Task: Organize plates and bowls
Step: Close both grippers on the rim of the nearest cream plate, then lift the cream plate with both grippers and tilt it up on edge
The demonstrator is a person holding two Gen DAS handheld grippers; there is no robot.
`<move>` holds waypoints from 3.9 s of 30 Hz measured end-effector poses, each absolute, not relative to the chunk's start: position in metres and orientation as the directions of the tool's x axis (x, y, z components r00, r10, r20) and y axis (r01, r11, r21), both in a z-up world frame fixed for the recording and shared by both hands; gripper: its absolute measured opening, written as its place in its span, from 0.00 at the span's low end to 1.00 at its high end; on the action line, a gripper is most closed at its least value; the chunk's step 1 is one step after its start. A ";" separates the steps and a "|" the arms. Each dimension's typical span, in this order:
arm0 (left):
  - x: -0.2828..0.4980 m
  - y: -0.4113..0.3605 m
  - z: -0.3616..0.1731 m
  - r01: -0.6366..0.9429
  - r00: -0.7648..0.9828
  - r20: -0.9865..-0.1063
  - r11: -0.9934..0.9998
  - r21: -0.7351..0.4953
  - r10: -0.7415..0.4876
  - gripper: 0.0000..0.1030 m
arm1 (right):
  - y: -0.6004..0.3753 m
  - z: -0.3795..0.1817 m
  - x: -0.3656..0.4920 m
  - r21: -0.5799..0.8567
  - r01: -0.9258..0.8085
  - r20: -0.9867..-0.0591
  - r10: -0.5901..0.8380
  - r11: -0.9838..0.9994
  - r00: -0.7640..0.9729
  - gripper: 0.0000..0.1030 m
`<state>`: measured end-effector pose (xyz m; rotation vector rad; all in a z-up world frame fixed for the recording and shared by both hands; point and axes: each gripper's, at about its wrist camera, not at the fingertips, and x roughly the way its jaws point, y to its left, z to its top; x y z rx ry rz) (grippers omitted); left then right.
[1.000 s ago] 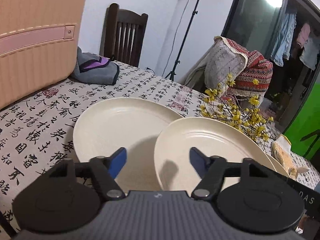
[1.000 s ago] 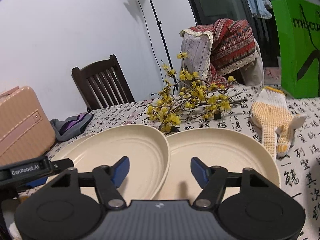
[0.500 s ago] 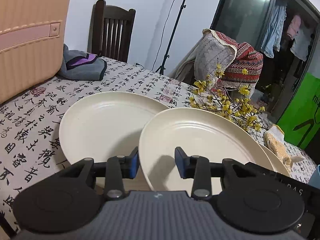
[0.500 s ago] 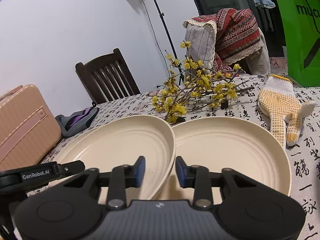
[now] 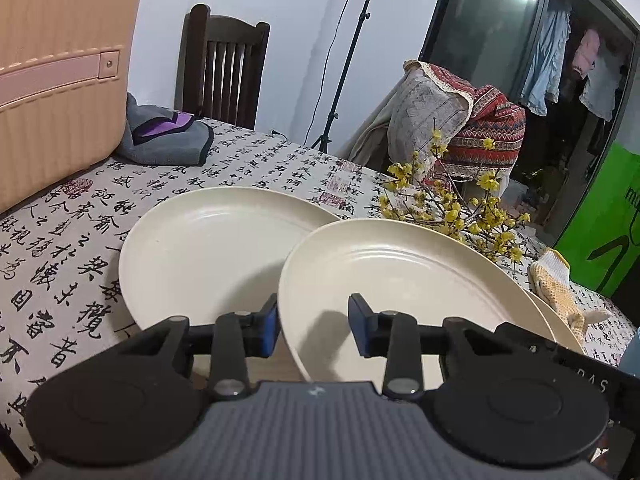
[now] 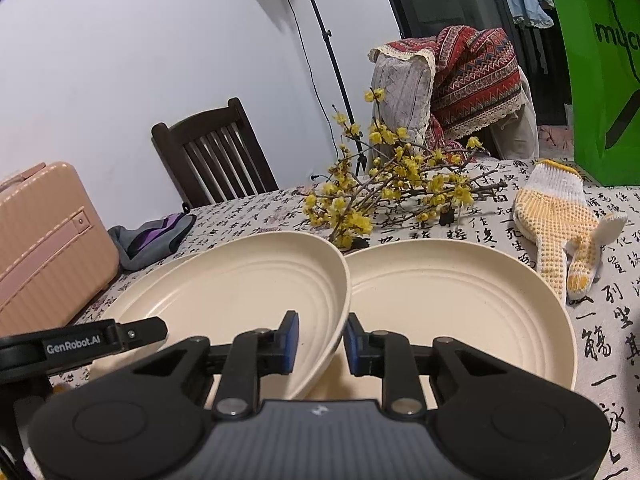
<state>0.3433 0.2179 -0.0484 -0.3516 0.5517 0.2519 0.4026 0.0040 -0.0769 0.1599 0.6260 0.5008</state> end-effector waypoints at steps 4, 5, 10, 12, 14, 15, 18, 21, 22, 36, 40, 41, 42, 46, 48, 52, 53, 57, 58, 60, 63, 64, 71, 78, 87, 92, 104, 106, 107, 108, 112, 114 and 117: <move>0.342 0.218 -0.047 -0.326 0.827 -0.543 0.912 -0.250 0.147 0.35 | 0.005 -0.075 0.399 0.273 -0.406 -0.510 0.489 0.872 0.708 0.23; 0.341 0.218 -0.047 -0.326 0.827 -0.542 0.912 -0.249 0.148 0.35 | 0.005 -0.075 0.399 0.267 -0.409 -0.507 0.488 0.873 0.711 0.23; 0.341 0.219 -0.047 -0.331 0.826 -0.543 0.910 -0.250 0.151 0.35 | 0.008 -0.072 0.394 0.237 -0.422 -0.494 0.483 0.875 0.723 0.23; 0.342 0.218 -0.047 -0.331 0.825 -0.546 0.910 -0.250 0.150 0.35 | 0.008 -0.072 0.393 0.229 -0.425 -0.491 0.481 0.876 0.726 0.23; 0.342 0.218 -0.047 -0.330 0.822 -0.549 0.912 -0.245 0.150 0.35 | 0.008 -0.072 0.393 0.229 -0.424 -0.493 0.480 0.876 0.725 0.23; 0.343 0.217 -0.047 -0.327 0.819 -0.553 0.915 -0.236 0.150 0.35 | 0.008 -0.072 0.393 0.231 -0.423 -0.495 0.480 0.876 0.724 0.23; 0.343 0.220 -0.047 -0.328 0.818 -0.557 0.913 -0.244 0.145 0.35 | 0.006 -0.073 0.396 0.245 -0.414 -0.506 0.480 0.877 0.717 0.21; 0.343 0.225 -0.046 -0.332 0.816 -0.564 0.904 -0.271 0.131 0.35 | 0.002 -0.074 0.401 0.289 -0.406 -0.517 0.498 0.867 0.696 0.20; 0.344 0.227 -0.046 -0.335 0.813 -0.568 0.900 -0.280 0.126 0.35 | 0.001 -0.074 0.402 0.300 -0.403 -0.521 0.502 0.865 0.690 0.20; 0.351 0.265 -0.054 -0.344 0.791 -0.611 0.798 -0.494 -0.038 0.22 | -0.018 -0.083 0.426 0.523 -0.318 -0.542 0.596 0.791 0.593 0.18; 0.350 0.265 -0.053 -0.344 0.797 -0.603 0.799 -0.492 -0.028 0.17 | -0.020 -0.085 0.426 0.540 -0.307 -0.539 0.603 0.783 0.589 0.13; 0.350 0.265 -0.053 -0.342 0.798 -0.602 0.801 -0.491 -0.028 0.17 | -0.020 -0.085 0.426 0.539 -0.308 -0.538 0.601 0.784 0.590 0.13; 0.350 0.265 -0.052 -0.340 0.801 -0.598 0.803 -0.490 -0.027 0.17 | -0.020 -0.084 0.426 0.535 -0.309 -0.538 0.599 0.786 0.593 0.13; 0.348 0.262 -0.048 -0.331 0.810 -0.587 0.817 -0.472 -0.011 0.17 | -0.018 -0.080 0.422 0.506 -0.330 -0.534 0.590 0.797 0.606 0.12; 0.347 0.260 -0.046 -0.326 0.814 -0.581 0.820 -0.470 -0.010 0.17 | -0.018 -0.079 0.421 0.500 -0.334 -0.533 0.588 0.799 0.609 0.12; 0.345 0.258 -0.044 -0.321 0.817 -0.576 0.824 -0.467 -0.008 0.17 | -0.018 -0.077 0.420 0.495 -0.336 -0.531 0.585 0.801 0.613 0.12; 0.345 0.257 -0.044 -0.321 0.818 -0.576 0.825 -0.466 -0.007 0.17 | -0.018 -0.077 0.419 0.494 -0.337 -0.529 0.585 0.801 0.615 0.12; 0.343 0.255 -0.043 -0.318 0.820 -0.572 0.828 -0.462 -0.004 0.17 | -0.019 -0.075 0.417 0.489 -0.338 -0.527 0.581 0.804 0.620 0.12; 0.342 0.254 -0.043 -0.317 0.821 -0.571 0.829 -0.461 -0.003 0.17 | -0.019 -0.075 0.417 0.489 -0.339 -0.527 0.581 0.804 0.620 0.12; 0.341 0.253 -0.042 -0.317 0.822 -0.570 0.831 -0.458 -0.001 0.17 | -0.019 -0.075 0.417 0.488 -0.339 -0.526 0.581 0.805 0.621 0.12; 0.340 0.253 -0.041 -0.316 0.822 -0.569 0.831 -0.458 0.000 0.17 | -0.019 -0.075 0.416 0.486 -0.340 -0.527 0.580 0.805 0.621 0.12; 0.340 0.253 -0.041 -0.316 0.823 -0.569 0.831 -0.458 0.000 0.17 | -0.019 -0.074 0.416 0.483 -0.341 -0.526 0.579 0.806 0.623 0.12; 0.334 0.250 -0.035 -0.320 0.823 -0.569 0.834 -0.449 0.009 0.18 | -0.019 -0.068 0.409 0.479 -0.346 -0.518 0.578 0.807 0.630 0.12; 0.318 0.245 -0.024 -0.326 0.822 -0.569 0.839 -0.435 0.025 0.18 | -0.020 -0.058 0.395 0.467 -0.364 -0.512 0.582 0.806 0.631 0.12; 0.298 0.233 -0.013 -0.323 0.827 -0.562 0.843 -0.431 0.030 0.18 | -0.030 -0.045 0.372 0.459 -0.370 -0.506 0.580 0.807 0.638 0.12; 0.287 0.225 -0.007 -0.320 0.830 -0.557 0.844 -0.430 0.030 0.18 | -0.037 -0.039 0.361 0.459 -0.369 -0.500 0.579 0.808 0.644 0.12; 0.269 0.208 0.001 -0.303 0.837 -0.546 0.851 -0.429 0.023 0.18 | -0.053 -0.029 0.336 0.453 -0.365 -0.488 0.569 0.813 0.662 0.12; 0.266 0.205 0.002 -0.301 0.837 -0.546 0.853 -0.426 0.023 0.18 | -0.055 -0.029 0.333 0.451 -0.366 -0.485 0.568 0.814 0.665 0.12; 0.265 0.204 0.003 -0.301 0.837 -0.547 0.854 -0.425 0.023 0.18 | -0.056 -0.028 0.332 0.451 -0.366 -0.484 0.568 0.814 0.666 0.12; 0.263 0.203 0.003 -0.299 0.837 -0.546 0.855 -0.425 0.021 0.18 | -0.058 -0.028 0.331 0.452 -0.366 -0.484 0.568 0.813 0.666 0.12; 0.259 0.198 0.005 -0.291 0.839 -0.545 0.857 -0.425 0.015 0.18 | -0.063 -0.027 0.325 0.453 -0.363 -0.481 0.567 0.814 0.669 0.12; 0.257 0.196 0.006 -0.289 0.840 -0.543 0.859 -0.423 0.015 0.18 | -0.065 -0.025 0.323 0.454 -0.361 -0.479 0.565 0.815 0.672 0.12; 0.252 0.191 0.008 -0.282 0.843 -0.537 0.863 -0.419 0.015 0.18 | -0.069 -0.023 0.318 0.453 -0.359 -0.477 0.562 0.816 0.676 0.12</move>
